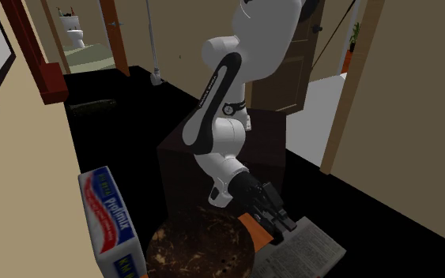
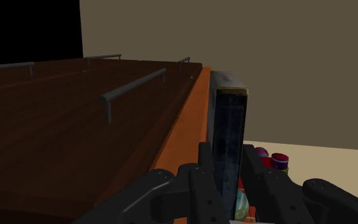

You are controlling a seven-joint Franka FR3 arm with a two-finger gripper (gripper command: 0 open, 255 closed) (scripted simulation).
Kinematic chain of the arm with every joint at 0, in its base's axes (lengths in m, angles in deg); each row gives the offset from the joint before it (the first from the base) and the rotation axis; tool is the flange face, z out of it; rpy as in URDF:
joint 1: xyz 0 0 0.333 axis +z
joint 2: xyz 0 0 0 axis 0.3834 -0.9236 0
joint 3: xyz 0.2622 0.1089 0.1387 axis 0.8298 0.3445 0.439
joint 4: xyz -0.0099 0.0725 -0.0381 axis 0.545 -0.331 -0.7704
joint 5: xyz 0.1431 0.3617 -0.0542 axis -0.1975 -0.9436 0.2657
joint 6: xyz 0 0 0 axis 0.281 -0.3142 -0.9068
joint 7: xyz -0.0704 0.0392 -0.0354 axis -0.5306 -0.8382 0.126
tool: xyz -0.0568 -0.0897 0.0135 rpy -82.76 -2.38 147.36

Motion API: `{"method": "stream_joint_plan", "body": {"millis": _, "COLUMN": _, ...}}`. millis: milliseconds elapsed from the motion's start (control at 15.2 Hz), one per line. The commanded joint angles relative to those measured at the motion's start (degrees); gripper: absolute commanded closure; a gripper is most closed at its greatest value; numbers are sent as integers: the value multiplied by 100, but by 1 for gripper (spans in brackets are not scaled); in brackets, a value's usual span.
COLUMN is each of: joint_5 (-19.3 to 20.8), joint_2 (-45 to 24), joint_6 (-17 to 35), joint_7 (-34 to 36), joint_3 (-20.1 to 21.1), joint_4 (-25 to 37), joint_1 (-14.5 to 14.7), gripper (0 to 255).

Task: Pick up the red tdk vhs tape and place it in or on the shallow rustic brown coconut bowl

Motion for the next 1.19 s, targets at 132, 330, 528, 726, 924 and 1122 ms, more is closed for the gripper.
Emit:
{"method": "stream_joint_plan", "body": {"millis": 132, "joint_5": -57, "joint_2": -83, "joint_6": 355, "joint_7": -49, "joint_3": 116, "joint_4": 191, "joint_1": 38, "gripper": 255}}
{"method": "stream_joint_plan", "body": {"millis": 330, "joint_5": 10, "joint_2": 172, "joint_6": 550, "joint_7": 107, "joint_3": -110, "joint_4": 151, "joint_1": 242, "gripper": 255}}
{"method": "stream_joint_plan", "body": {"millis": 528, "joint_5": 122, "joint_2": 445, "joint_6": 699, "joint_7": 144, "joint_3": -228, "joint_4": 39, "joint_1": 332, "gripper": 255}}
{"method": "stream_joint_plan", "body": {"millis": 726, "joint_5": 238, "joint_2": 723, "joint_6": 862, "joint_7": 181, "joint_3": -348, "joint_4": -61, "joint_1": 424, "gripper": 255}}
{"method": "stream_joint_plan", "body": {"millis": 924, "joint_5": 359, "joint_2": 1005, "joint_6": 1039, "joint_7": 217, "joint_3": -468, "joint_4": -150, "joint_1": 516, "gripper": 255}}
{"method": "stream_joint_plan", "body": {"millis": 1122, "joint_5": 485, "joint_2": 1292, "joint_6": 1231, "joint_7": 252, "joint_3": -586, "joint_4": -227, "joint_1": 608, "gripper": 255}}
